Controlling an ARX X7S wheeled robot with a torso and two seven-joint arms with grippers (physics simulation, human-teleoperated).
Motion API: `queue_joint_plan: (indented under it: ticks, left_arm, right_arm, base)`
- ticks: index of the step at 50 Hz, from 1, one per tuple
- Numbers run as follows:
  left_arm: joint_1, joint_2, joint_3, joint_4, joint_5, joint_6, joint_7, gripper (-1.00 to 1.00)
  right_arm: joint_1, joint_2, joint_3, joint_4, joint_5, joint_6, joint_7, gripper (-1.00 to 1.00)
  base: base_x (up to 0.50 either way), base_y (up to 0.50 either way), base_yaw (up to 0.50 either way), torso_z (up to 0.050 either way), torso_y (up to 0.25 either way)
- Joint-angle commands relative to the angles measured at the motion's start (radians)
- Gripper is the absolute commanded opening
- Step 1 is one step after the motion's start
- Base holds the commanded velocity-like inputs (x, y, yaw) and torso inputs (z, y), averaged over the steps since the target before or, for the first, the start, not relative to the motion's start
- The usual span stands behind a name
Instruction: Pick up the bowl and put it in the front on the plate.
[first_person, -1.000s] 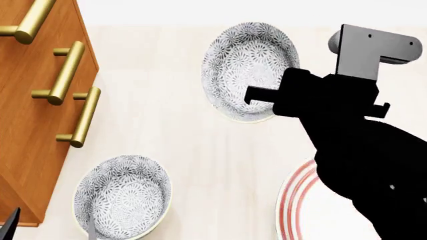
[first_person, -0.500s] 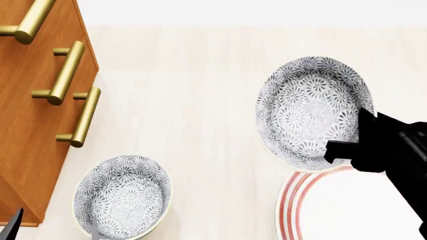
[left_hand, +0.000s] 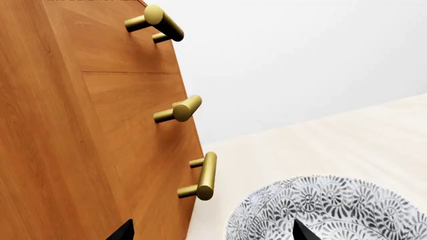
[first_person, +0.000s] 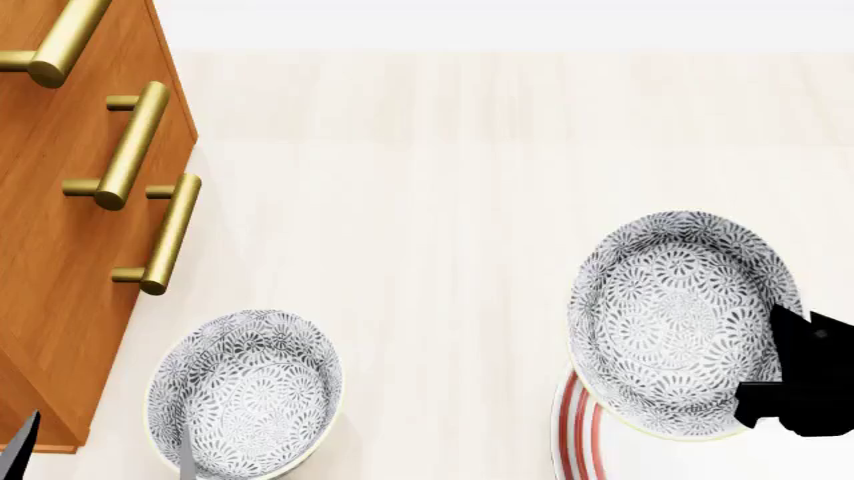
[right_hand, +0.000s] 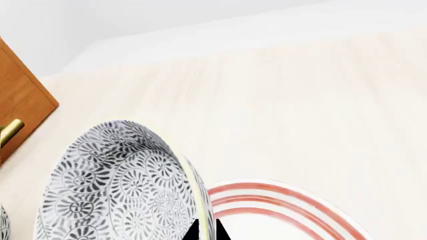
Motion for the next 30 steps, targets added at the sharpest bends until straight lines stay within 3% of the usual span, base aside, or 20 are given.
queue_joint_plan:
  ticks: [1,18,22,30]
  left_arm:
    - [-0.001,0.005,-0.006,0.009,0.014,-0.01,0.006,1.0]
    - [-0.003,0.002,0.003,0.005,0.006,-0.016,0.008,1.0]
    - [-0.004,0.001,0.004,0.004,0.003,-0.018,0.009,1.0]
    - [-0.005,-0.001,0.006,0.004,0.0,-0.018,0.009,1.0]
  right_arm:
    - [-0.042,0.022,0.041,0.042,-0.046,-0.044,-0.092,-1.0]
    - [-0.159,0.049,0.031,0.027,-0.198,-0.178,-0.256,-1.0]
    - [-0.231,0.083,0.075,-0.018,-0.155,-0.211,-0.344,-1.0]
    - [-0.249,0.095,0.092,-0.02,-0.152,-0.219,-0.347,-1.0]
  base:
    - [0.0,0.0,0.0,0.0,0.0]
    - [0.0,0.0,0.0,0.0,0.0]
    - [0.0,0.0,0.0,0.0,0.0]
    - [0.0,0.0,0.0,0.0,0.002]
